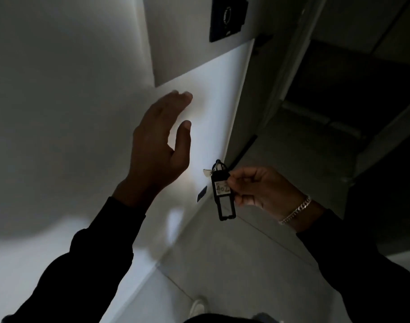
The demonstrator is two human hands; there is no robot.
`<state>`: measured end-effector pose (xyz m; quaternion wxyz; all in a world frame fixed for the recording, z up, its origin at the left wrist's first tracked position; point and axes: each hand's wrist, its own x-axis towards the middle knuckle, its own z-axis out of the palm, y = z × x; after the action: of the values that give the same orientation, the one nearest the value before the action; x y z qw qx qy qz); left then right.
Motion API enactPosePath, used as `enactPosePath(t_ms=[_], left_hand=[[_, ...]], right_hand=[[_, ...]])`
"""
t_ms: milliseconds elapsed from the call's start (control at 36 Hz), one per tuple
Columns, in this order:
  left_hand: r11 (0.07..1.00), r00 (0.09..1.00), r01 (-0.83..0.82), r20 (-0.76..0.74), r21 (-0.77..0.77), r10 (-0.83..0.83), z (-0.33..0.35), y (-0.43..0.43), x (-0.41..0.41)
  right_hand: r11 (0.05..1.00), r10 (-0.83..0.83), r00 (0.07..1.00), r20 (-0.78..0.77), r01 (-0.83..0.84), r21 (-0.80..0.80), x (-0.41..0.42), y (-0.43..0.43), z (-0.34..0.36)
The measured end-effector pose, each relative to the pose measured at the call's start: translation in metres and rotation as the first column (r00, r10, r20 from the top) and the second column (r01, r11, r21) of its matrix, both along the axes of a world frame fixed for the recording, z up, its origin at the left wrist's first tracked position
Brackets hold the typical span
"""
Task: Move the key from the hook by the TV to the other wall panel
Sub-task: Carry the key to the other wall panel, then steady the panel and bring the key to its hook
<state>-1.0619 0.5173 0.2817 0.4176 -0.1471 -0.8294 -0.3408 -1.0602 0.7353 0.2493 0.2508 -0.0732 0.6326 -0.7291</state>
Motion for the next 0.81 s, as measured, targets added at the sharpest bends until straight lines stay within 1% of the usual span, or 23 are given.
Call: enactPosePath(t_ms=[111, 194, 306, 417, 500, 556, 639, 694, 750, 806], left_hand=[[0.998, 0.999, -0.005, -0.052, 0.06, 0.008, 0.011, 0.017, -0.05], [0.998, 0.993, -0.037, -0.111, 0.057, 0.043, 0.011, 0.033, -0.081], [0.995, 0.982, -0.095, -0.158, 0.034, 0.099, 0.011, 0.055, -0.125], [0.981, 0.962, -0.195, -0.194, 0.009, 0.193, 0.01, 0.072, -0.167], [0.946, 0.922, -0.324, -0.217, 0.024, 0.321, 0.016, 0.086, -0.199], [0.915, 0.886, -0.403, -0.247, 0.009, 0.392, 0.025, 0.094, -0.222], [0.849, 0.82, -0.526, -0.298, -0.057, 0.488, 0.044, 0.095, -0.253], [0.785, 0.764, -0.614, -0.312, -0.082, 0.565, 0.054, 0.089, -0.267], [0.674, 0.679, -0.723, -0.341, -0.151, 0.651, 0.059, 0.077, -0.275], [0.515, 0.568, -0.822, -0.408, -0.243, 0.715, 0.059, 0.066, -0.281]], right_hand=[[0.996, 0.047, 0.998, -0.035, -0.049, -0.07, -0.065, 0.017, 0.014], [0.988, 0.092, 0.994, -0.062, -0.099, -0.122, -0.111, 0.028, 0.023], [0.973, 0.194, 0.972, -0.134, -0.208, -0.099, -0.172, 0.048, 0.038], [0.933, 0.337, 0.906, -0.256, -0.358, -0.041, -0.236, 0.066, 0.054], [0.91, 0.393, 0.847, -0.359, -0.415, 0.016, -0.29, 0.074, 0.076], [0.886, 0.434, 0.786, -0.44, -0.462, 0.049, -0.324, 0.077, 0.094], [0.857, 0.476, 0.672, -0.567, -0.5, 0.128, -0.367, 0.076, 0.122], [0.854, 0.468, 0.609, -0.64, -0.499, 0.15, -0.39, 0.072, 0.139], [0.849, 0.453, 0.546, -0.705, -0.506, 0.153, -0.408, 0.065, 0.152], [0.847, 0.426, 0.494, -0.758, -0.512, 0.142, -0.423, 0.057, 0.165]])
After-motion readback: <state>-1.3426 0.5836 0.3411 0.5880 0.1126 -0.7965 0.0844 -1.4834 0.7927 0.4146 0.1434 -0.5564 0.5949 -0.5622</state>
